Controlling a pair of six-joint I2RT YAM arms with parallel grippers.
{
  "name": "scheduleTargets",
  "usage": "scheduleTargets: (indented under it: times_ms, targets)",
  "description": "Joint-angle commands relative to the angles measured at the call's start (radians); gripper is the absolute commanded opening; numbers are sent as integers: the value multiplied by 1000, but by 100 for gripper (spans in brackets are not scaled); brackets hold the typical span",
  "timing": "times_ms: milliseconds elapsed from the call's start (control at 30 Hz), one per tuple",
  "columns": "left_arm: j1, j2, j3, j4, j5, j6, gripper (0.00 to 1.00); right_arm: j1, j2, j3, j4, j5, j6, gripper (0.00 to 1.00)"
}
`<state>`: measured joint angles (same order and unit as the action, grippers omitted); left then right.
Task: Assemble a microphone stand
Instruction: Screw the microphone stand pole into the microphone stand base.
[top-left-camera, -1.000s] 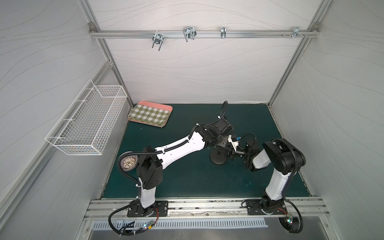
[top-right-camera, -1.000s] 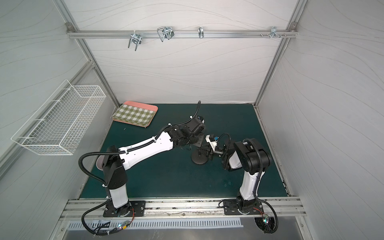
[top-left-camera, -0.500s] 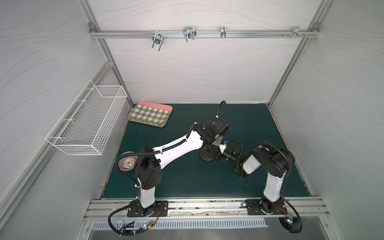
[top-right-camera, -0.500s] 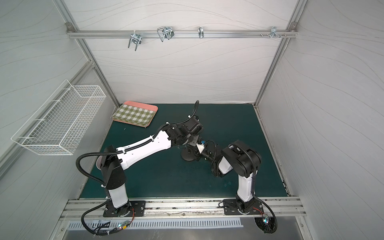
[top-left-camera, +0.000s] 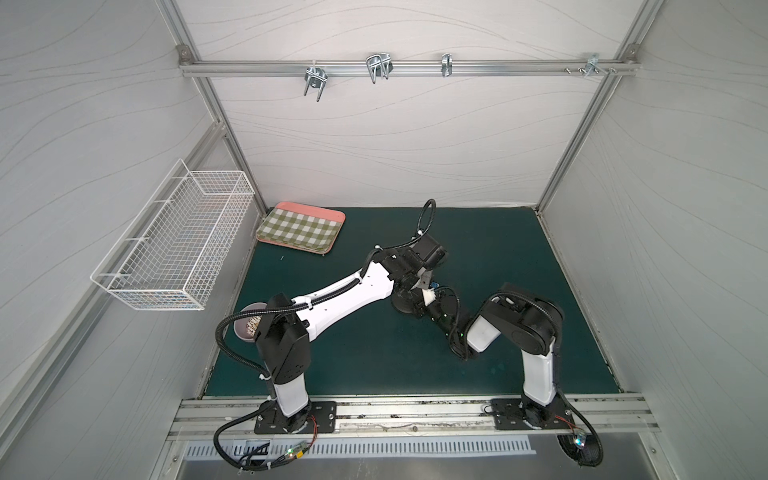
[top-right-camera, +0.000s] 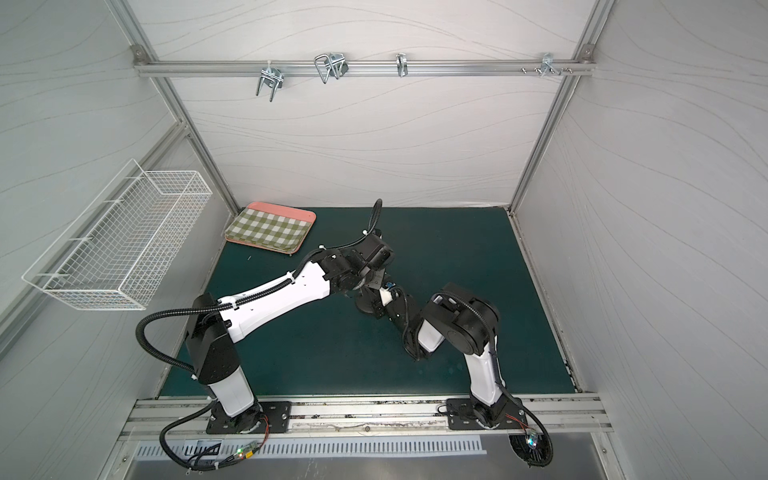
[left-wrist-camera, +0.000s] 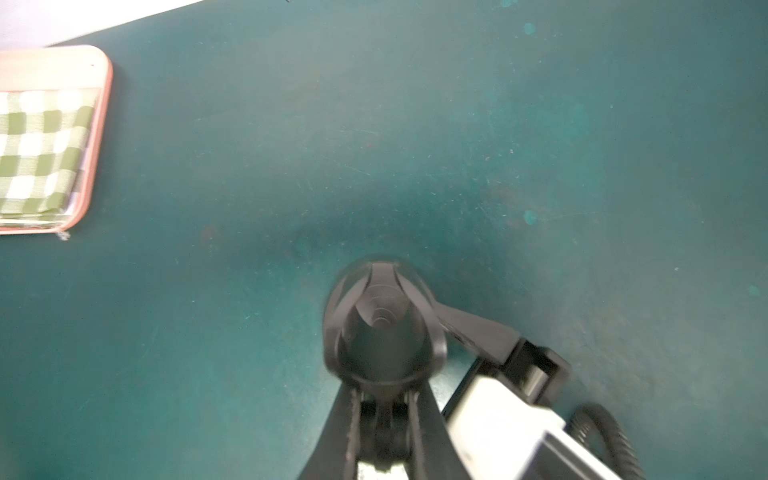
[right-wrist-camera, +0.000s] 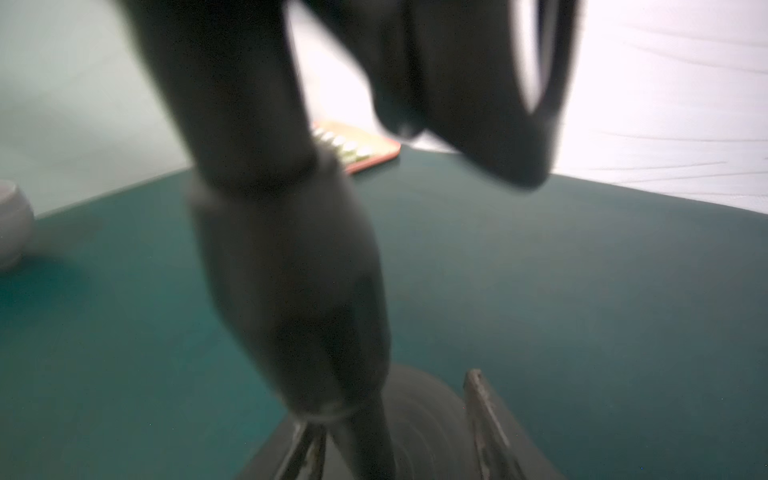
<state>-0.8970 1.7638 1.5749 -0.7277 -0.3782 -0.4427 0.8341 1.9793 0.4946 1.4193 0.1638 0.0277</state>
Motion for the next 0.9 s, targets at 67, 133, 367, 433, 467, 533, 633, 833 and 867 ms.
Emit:
scheduleTargets:
  times_ms: [67, 133, 367, 433, 467, 533, 633, 833, 867]
  targets:
    - [-28, 13, -10, 1, 113, -10, 4, -167, -57, -56, -35, -460, -13, 72]
    - [-26, 9, -14, 2, 112, -6, 4, -232, -63, -60, -34, -597, -12, 72]
    - [-21, 1, -23, 2, 116, -2, 4, -387, -12, 24, -35, -956, 78, 64]
    - [-20, 1, -23, 2, 117, 1, 4, -394, -4, 46, -35, -1014, 78, 63]
    - [-20, 2, -23, 2, 119, 3, 4, -395, -1, 55, -35, -1041, 78, 63]
    - [-20, 5, -19, 0, 123, 6, 4, -395, 5, 75, -36, -1071, 86, 60]
    - [-20, 10, -16, 1, 125, 6, 4, -395, 26, 95, -34, -1082, 87, 55]
    - [-18, 20, -4, -6, 127, 6, 4, -375, 43, 104, -36, -1028, 71, 28]
    - [-18, 24, 2, -10, 127, 5, 4, -366, 41, 97, -35, -1002, 64, 26]
